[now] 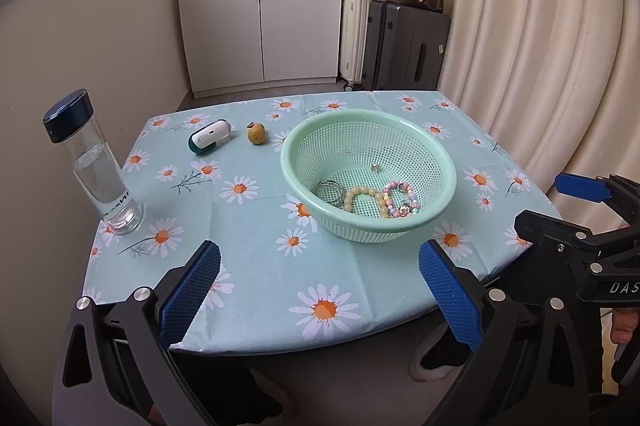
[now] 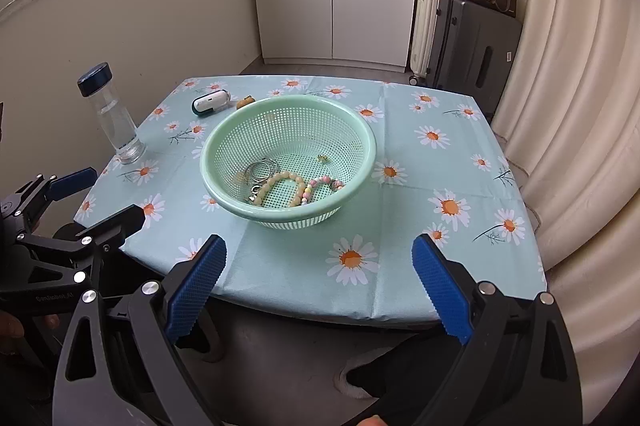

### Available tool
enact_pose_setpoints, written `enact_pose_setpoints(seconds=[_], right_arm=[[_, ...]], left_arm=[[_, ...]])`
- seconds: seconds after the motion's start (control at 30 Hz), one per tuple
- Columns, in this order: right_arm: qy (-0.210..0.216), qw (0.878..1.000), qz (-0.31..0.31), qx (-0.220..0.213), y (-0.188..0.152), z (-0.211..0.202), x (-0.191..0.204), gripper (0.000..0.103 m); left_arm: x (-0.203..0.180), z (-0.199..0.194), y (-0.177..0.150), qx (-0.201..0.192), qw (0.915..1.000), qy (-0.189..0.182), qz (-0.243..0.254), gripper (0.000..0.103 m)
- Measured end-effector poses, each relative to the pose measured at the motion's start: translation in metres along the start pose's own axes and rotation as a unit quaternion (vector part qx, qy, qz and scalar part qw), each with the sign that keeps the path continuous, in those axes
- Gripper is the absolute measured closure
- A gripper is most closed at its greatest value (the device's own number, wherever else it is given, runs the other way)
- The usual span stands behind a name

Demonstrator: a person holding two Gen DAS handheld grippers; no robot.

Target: Organize jewelry

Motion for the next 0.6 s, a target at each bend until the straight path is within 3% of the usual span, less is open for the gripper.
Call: enact_pose_setpoints(seconds=[0.6], right_arm=[[-0.007,1.0,0.008,0.015,-0.0019,0.0062,-0.0026,0.01]], left_arm=[[0.0015,0.0035,0.0011,0.009,0.9999,-0.006,0.008,0.006]])
Point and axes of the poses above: each gripper's, at about its wrist camera, not at the fingertips, and z roughly the way its jaws point, x to its left, y to its top, the point moved 3 cm from there along z, roughly the way its jaws point, and after that the axes turned 4 degrees about z, right-handed, at the moved point
